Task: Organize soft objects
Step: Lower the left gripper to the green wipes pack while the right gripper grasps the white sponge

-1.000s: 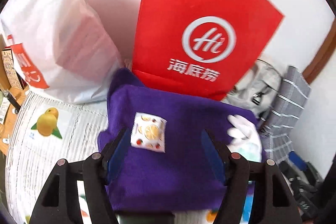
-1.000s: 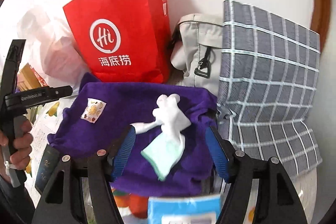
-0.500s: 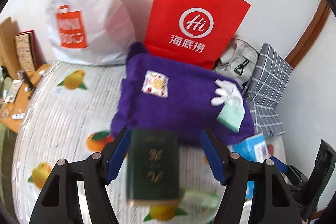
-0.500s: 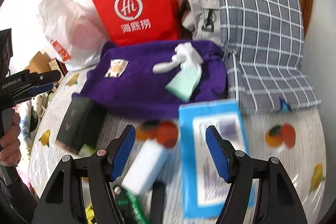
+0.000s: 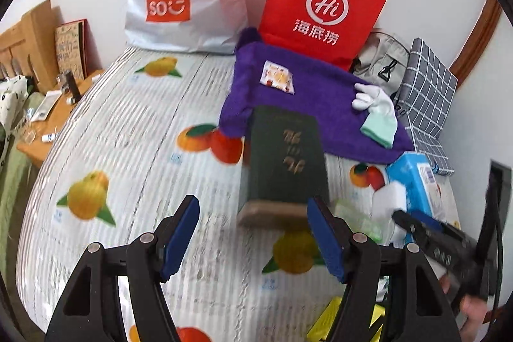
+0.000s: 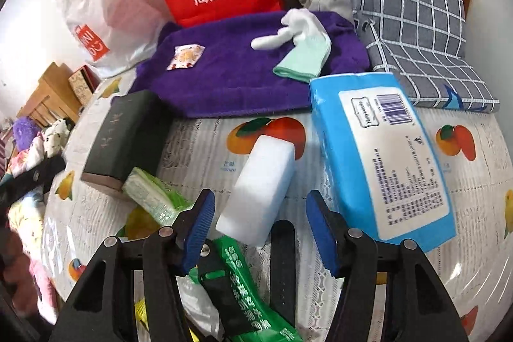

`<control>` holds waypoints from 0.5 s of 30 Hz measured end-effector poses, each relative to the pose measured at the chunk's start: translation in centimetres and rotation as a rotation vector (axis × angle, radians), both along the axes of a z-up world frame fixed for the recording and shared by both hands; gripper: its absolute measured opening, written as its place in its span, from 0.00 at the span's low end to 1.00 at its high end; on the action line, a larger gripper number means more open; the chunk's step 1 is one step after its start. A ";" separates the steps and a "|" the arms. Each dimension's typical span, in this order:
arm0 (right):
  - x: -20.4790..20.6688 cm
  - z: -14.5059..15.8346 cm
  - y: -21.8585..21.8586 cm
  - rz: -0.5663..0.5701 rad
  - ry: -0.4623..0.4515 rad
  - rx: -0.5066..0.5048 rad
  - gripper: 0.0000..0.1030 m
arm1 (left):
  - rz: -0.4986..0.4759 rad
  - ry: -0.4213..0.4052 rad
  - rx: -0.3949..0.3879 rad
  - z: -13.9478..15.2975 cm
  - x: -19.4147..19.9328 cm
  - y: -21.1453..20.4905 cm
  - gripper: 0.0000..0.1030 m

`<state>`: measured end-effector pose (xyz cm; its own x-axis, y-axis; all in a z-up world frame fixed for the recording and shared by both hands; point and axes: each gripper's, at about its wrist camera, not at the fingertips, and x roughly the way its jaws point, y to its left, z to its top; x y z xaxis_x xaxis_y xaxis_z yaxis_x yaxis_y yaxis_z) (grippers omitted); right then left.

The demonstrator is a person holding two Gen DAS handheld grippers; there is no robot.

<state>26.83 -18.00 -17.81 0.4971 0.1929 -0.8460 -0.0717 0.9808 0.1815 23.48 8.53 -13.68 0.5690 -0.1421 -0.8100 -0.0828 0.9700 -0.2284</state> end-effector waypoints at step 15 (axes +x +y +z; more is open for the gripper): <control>-1.6 2.6 0.1 0.034 -0.118 -0.021 0.36 | -0.054 0.034 -0.062 -0.6 -1.9 -1.9 0.66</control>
